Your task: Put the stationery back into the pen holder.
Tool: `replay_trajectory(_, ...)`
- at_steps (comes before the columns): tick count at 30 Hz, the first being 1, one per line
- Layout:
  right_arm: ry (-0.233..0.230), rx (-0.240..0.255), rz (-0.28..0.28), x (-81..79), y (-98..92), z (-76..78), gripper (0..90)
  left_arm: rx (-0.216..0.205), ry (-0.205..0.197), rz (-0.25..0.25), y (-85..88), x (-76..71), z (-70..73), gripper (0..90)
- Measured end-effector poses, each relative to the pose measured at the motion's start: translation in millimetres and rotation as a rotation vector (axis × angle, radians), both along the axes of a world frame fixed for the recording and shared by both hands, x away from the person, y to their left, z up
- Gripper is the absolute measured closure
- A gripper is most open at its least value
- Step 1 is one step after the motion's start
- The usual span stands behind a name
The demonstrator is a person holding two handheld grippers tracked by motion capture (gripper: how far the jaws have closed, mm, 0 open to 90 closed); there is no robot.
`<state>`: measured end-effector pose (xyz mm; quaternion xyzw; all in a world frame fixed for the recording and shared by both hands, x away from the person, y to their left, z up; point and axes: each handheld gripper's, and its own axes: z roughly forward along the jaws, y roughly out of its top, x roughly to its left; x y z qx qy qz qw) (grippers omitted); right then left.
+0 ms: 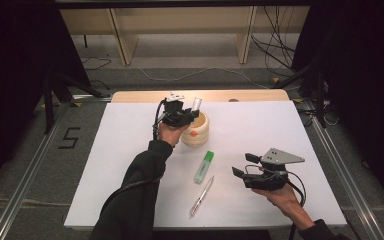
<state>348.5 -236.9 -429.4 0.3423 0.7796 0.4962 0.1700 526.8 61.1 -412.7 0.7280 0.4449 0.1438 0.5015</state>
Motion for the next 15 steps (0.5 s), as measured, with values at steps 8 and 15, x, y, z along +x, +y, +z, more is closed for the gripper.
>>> replay_trajectory(8,0.002,-0.004,-0.003,0.0,-0.1,0.2,30.8,0.012,0.022,0.016,-1.4,1.8,-3.4,69.5)
replay_trajectory(15,0.005,-0.001,-0.002,-0.1,-0.4,0.5,30.8,-0.009,0.022,0.021,-0.7,1.6,-4.0,55.1)
